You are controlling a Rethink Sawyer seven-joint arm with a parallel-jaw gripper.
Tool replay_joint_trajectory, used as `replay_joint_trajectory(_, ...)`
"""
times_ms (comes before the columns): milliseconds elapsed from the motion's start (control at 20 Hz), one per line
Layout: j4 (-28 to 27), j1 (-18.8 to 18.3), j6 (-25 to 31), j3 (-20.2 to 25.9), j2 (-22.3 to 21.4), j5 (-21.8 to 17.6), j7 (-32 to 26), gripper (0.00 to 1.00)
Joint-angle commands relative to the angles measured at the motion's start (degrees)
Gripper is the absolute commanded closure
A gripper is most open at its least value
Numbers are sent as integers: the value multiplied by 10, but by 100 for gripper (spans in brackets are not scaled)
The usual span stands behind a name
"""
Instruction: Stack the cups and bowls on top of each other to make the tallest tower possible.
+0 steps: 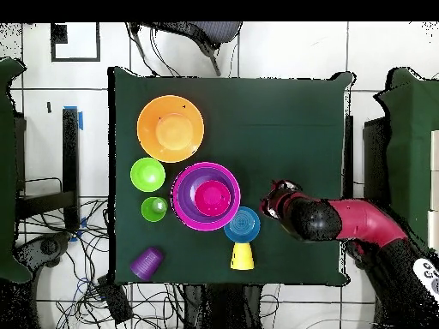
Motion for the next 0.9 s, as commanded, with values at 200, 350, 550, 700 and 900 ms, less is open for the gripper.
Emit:
replay_joint_trajectory(200,-31,26,-9,-57,65,9,101,0)
replay_joint_trajectory(350,-34,29,-6,-62,69,5,95,0)
replay_joint_trajectory(550,-39,30,0,-68,80,2,85,0)
replay_joint_trajectory(700,-38,26,-6,-66,89,4,81,0)
replay_joint_trajectory(900,-39,25,-10,-65,93,3,81,0)
